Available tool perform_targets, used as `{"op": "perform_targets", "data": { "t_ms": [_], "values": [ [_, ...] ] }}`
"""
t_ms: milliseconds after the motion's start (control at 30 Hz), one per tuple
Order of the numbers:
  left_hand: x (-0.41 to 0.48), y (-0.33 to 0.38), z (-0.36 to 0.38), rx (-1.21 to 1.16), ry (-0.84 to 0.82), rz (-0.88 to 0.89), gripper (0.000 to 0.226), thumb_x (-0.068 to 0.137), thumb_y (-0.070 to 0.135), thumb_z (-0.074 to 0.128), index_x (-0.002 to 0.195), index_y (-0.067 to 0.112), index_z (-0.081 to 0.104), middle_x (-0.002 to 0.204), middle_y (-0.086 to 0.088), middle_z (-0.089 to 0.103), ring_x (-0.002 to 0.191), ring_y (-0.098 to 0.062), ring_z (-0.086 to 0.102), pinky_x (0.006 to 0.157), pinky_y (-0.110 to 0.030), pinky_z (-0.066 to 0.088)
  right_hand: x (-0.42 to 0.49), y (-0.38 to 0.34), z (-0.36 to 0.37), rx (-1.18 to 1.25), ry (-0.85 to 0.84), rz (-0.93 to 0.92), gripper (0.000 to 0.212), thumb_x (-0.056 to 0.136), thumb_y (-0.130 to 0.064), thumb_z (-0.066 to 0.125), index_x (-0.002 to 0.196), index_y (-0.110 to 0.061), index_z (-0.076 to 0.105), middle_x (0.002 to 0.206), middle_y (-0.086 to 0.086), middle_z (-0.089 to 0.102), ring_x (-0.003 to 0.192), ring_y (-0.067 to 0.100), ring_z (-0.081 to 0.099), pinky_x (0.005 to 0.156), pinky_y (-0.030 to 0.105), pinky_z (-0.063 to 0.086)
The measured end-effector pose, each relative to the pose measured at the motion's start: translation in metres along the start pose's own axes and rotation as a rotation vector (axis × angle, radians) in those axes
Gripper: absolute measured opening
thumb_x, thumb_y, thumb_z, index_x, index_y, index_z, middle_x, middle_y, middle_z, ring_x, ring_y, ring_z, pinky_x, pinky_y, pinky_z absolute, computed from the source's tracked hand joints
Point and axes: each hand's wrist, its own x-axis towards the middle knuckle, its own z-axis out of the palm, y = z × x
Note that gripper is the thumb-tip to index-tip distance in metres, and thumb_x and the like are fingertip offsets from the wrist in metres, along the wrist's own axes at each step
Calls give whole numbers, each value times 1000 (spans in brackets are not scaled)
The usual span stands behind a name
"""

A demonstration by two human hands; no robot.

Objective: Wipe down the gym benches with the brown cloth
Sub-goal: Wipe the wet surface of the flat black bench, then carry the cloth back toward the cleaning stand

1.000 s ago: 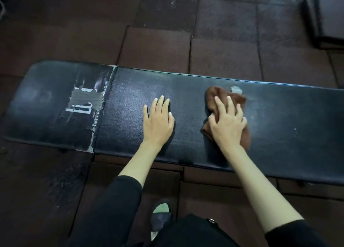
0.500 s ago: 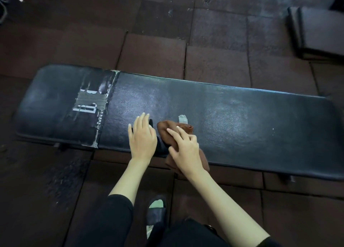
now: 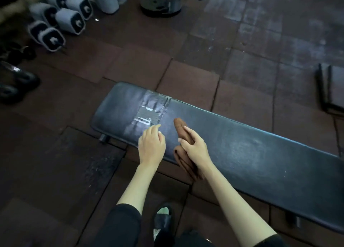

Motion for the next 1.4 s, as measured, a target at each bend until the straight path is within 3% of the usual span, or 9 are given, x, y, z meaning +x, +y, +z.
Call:
{"op": "perform_targets", "data": {
  "t_ms": [133, 467, 733, 867, 1033, 1233, 1400],
  "values": [
    [13, -3, -67, 24, 17, -30, 26, 92, 15, 47, 114, 12, 61, 111, -6, 64, 105, -29, 56, 83, -42, 43, -6, -66, 18, -65, -78, -64, 48, 87, -19, 65, 133, -28, 54, 131, -13, 58, 117, 0, 51, 94, 11, 34],
    [39, -31, -231, 122, 45, -146, 31, 94, 20, 42, 121, 16, 57, 115, -3, 62, 105, -27, 55, 84, -41, 44, -32, -227, 75, -205, -241, -235, 48, 89, -14, 59, 134, -30, 53, 118, -17, 58, 112, 2, 51, 92, 15, 33],
    [26, -59, -347, 156, 146, -250, 33, 95, 23, 41, 125, 19, 53, 119, -2, 60, 107, -24, 54, 84, -39, 44, -66, -310, 130, -265, -403, -366, 49, 89, -20, 64, 136, -26, 52, 132, -8, 57, 120, 7, 51, 90, 13, 32],
    [14, -72, -383, 162, 188, -319, 32, 95, 24, 40, 124, 19, 53, 119, -2, 60, 108, -24, 54, 86, -40, 44, -81, -336, 156, -279, -464, -411, 49, 88, -26, 66, 136, -27, 52, 129, -9, 58, 111, 0, 50, 84, 9, 33],
    [-2, -100, -419, 197, 219, -424, 30, 94, 27, 41, 120, 20, 56, 115, 1, 61, 106, -23, 54, 84, -38, 41, -93, -363, 198, -289, -563, -467, 49, 88, -27, 67, 135, -27, 53, 133, -10, 56, 121, 4, 49, 90, 10, 32],
    [-6, -138, -443, 245, 203, -529, 30, 94, 32, 41, 118, 21, 55, 116, 3, 59, 106, -21, 54, 85, -37, 41, -91, -390, 252, -347, -663, -544, 49, 87, -26, 67, 135, -25, 53, 133, -8, 57, 121, 6, 50, 85, 7, 30],
    [11, -170, -466, 255, 228, -622, 30, 94, 33, 40, 118, 21, 54, 118, 3, 58, 108, -21, 53, 87, -37, 39, -75, -416, 304, -400, -779, -618, 50, 88, -28, 66, 136, -26, 52, 136, -6, 55, 124, 9, 49, 91, 14, 32]
  ]
}}
